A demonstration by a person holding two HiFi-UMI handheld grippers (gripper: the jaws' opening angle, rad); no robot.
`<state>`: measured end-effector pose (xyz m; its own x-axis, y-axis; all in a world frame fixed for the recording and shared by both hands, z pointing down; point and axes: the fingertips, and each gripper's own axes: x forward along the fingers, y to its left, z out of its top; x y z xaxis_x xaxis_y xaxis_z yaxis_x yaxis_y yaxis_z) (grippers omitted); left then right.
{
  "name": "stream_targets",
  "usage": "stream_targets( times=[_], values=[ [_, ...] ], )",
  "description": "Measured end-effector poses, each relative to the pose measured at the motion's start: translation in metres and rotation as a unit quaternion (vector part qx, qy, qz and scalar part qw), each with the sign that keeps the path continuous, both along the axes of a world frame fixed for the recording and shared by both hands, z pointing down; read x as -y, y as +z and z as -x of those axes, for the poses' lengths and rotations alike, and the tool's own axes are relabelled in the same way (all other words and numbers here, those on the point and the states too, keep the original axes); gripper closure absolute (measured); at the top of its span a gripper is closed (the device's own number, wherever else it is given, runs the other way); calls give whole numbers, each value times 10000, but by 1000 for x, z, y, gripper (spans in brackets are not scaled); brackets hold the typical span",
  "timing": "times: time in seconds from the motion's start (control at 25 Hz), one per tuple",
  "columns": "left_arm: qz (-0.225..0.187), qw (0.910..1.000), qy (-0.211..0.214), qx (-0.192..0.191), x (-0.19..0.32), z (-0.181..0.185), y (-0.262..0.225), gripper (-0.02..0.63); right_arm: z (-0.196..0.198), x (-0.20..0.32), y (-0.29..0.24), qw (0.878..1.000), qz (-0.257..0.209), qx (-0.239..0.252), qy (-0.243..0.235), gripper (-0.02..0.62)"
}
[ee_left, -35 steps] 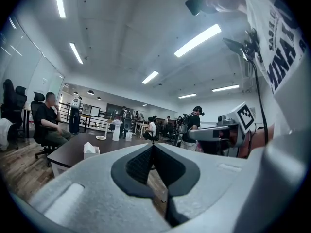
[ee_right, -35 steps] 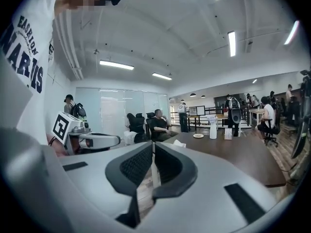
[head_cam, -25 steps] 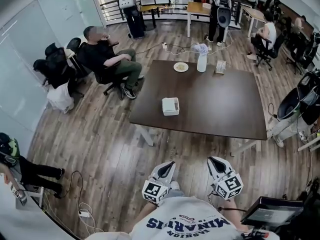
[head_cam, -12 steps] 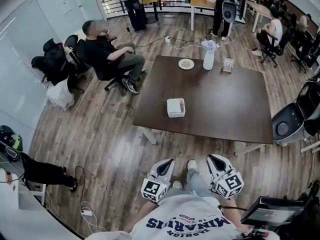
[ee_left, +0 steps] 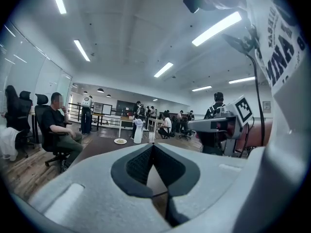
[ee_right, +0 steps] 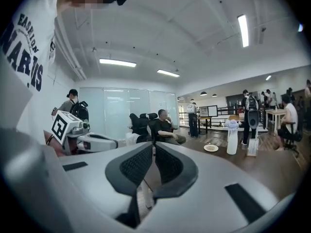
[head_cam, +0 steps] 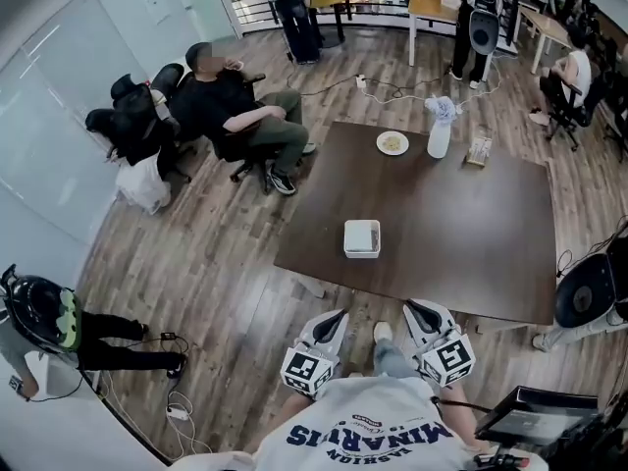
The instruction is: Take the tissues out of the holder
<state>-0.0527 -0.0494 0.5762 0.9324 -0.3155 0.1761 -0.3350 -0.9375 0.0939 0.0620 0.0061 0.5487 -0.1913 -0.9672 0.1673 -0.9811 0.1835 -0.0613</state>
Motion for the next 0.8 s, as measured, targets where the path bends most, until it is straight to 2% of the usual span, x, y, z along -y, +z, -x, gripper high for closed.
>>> stream_targets(
  times=[0.16, 0.32, 0.56, 0.8],
  values=[
    [-142, 9998, 36, 101, 36, -41, -6, 601, -26, 38, 1, 9996, -40, -95, -262, 584],
    [-113, 9996, -229, 100, 69, -67, -6, 601, -49, 71, 11, 9985, 94, -81, -539, 584],
    [-76, 9983, -560, 165, 89, -85, -9, 601, -76, 106, 17, 9952, 241, -151, -935, 583],
    [150, 9974, -654, 261, 94, -94, 1, 601, -95, 131, 23, 9947, 300, -55, -980, 583]
  ],
)
